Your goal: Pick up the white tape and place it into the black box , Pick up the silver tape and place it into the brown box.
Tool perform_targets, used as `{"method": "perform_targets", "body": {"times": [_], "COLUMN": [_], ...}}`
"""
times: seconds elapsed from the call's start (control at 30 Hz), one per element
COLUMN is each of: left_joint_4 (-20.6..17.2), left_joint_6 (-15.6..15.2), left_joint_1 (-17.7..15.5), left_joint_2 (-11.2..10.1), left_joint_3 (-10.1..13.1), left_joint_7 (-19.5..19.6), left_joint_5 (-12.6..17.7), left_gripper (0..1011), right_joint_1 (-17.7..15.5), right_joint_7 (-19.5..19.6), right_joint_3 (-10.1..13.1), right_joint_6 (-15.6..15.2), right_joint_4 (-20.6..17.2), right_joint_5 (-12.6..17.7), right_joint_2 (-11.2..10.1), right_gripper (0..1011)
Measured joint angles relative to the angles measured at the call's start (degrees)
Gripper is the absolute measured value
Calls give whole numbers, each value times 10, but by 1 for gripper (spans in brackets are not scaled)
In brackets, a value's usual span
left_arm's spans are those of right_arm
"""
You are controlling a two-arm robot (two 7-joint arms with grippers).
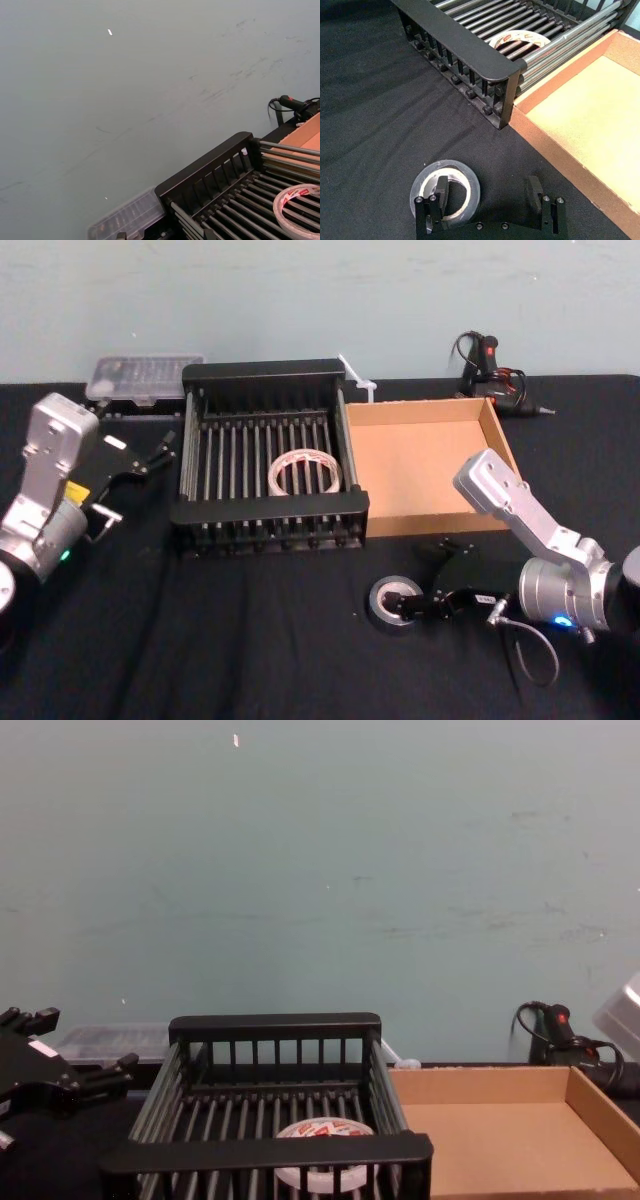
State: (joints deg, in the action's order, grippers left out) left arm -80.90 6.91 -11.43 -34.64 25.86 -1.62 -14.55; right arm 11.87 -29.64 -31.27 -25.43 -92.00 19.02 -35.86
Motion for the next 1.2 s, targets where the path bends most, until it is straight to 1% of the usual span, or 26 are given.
{"method": "perform_targets", "body": {"times": [0.1, 0.13, 0.17, 0.2, 0.27, 0.3, 0.37, 0.4, 0.47, 0.5, 0.6, 0.83, 0.87, 0.9, 1.0, 1.07, 1.2], "left_joint_4": [0, 0, 0, 0, 0, 0, 0, 0, 0, 0, 0, 0, 0, 0, 0, 0, 0], "left_joint_6": [0, 0, 0, 0, 0, 0, 0, 0, 0, 0, 0, 0, 0, 0, 0, 0, 0], "left_joint_1": [0, 0, 0, 0, 0, 0, 0, 0, 0, 0, 0, 0, 0, 0, 0, 0, 0], "left_joint_2": [0, 0, 0, 0, 0, 0, 0, 0, 0, 0, 0, 0, 0, 0, 0, 0, 0], "left_joint_3": [0, 0, 0, 0, 0, 0, 0, 0, 0, 0, 0, 0, 0, 0, 0, 0, 0], "left_joint_7": [0, 0, 0, 0, 0, 0, 0, 0, 0, 0, 0, 0, 0, 0, 0, 0, 0], "left_joint_5": [0, 0, 0, 0, 0, 0, 0, 0, 0, 0, 0, 0, 0, 0, 0, 0, 0], "left_gripper": [1001, 1002, 1002, 1001, 1001, 1001, 1001, 1001, 1001, 1001, 1001, 1001, 1001, 1001, 1001, 1001, 1001], "right_joint_1": [0, 0, 0, 0, 0, 0, 0, -1, -1, -1, -1, -1, -1, -1, -1, -1, -1], "right_joint_7": [0, 0, 0, 0, 0, 0, 0, 0, 0, 0, 0, 0, 0, 0, 0, 0, 0], "right_joint_3": [0, 0, 0, 0, 0, 0, 0, 0, 0, 0, 0, 0, 0, 0, 0, 0, 0], "right_joint_6": [0, 0, 0, 0, 0, 0, 0, 0, 0, 0, 1, 1, 1, 1, 1, 1, 1], "right_joint_4": [0, 0, 0, 0, -1, -1, -1, -1, -1, -1, -1, -1, -1, -1, -1, -1, -1], "right_joint_5": [0, 0, 0, 0, 0, 1, 1, 1, 1, 1, 1, 1, 1, 1, 1, 1, 1], "right_joint_2": [0, 0, 0, 0, 0, 0, 0, 0, 0, 0, 0, 0, 0, 0, 0, 0, 0], "right_gripper": [978, 942, 942, 908, 882, 835, 794, 737, 704, 648, 579, 336, 316, 270, 184, 160, 160]}}
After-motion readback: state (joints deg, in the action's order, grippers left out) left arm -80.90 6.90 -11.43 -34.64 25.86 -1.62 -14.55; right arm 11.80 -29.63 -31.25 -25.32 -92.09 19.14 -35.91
